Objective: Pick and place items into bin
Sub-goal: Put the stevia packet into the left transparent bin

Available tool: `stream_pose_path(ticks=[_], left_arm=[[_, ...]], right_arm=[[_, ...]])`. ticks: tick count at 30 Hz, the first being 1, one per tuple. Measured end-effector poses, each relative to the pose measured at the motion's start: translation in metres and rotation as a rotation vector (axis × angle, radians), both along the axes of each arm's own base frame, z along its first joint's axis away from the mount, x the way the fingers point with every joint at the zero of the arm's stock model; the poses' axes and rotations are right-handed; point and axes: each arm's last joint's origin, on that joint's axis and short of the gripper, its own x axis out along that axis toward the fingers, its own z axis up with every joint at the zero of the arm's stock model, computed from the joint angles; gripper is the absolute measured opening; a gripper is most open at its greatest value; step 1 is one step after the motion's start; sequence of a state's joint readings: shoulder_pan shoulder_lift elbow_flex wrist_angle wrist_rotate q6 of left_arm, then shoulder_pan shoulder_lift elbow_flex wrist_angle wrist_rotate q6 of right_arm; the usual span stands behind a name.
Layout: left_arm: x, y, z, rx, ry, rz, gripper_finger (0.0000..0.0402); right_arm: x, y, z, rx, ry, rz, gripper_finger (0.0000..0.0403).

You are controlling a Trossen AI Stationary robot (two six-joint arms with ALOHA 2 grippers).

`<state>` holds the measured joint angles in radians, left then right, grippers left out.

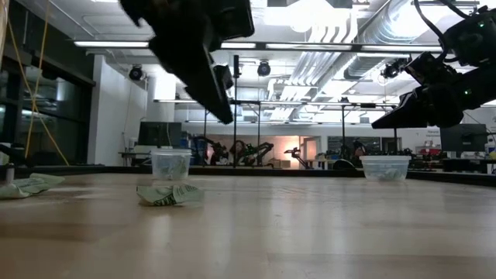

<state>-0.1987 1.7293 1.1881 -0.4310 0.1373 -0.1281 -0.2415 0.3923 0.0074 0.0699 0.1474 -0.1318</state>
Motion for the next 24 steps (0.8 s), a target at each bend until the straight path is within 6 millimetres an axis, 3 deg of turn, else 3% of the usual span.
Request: stream_pose_path(ticks=[5, 8, 17, 24], left_arm=[[0.000, -0.031, -0.019, 0.019, 0.045, 0.100, 0.0269], [-0.002, -0.040, -0.031, 0.021, 0.096, 0.137, 0.0291], [0.000, -0.048, -0.056, -0.009, 0.195, 0.204, 0.0339], [0.001, -0.049, -0.071, -0.013, 0.265, 0.216, 0.0332]], right_arm=[[0.000, 0.000, 0.000, 0.000, -0.001, 0.000, 0.0024], [0.000, 0.000, 0.000, 0.000, -0.001, 0.001, 0.0026], [0.000, 0.000, 0.000, 0.003, -0.003, 0.000, 0.0024], [0.000, 0.000, 0.000, 0.003, -0.003, 0.000, 0.0027]])
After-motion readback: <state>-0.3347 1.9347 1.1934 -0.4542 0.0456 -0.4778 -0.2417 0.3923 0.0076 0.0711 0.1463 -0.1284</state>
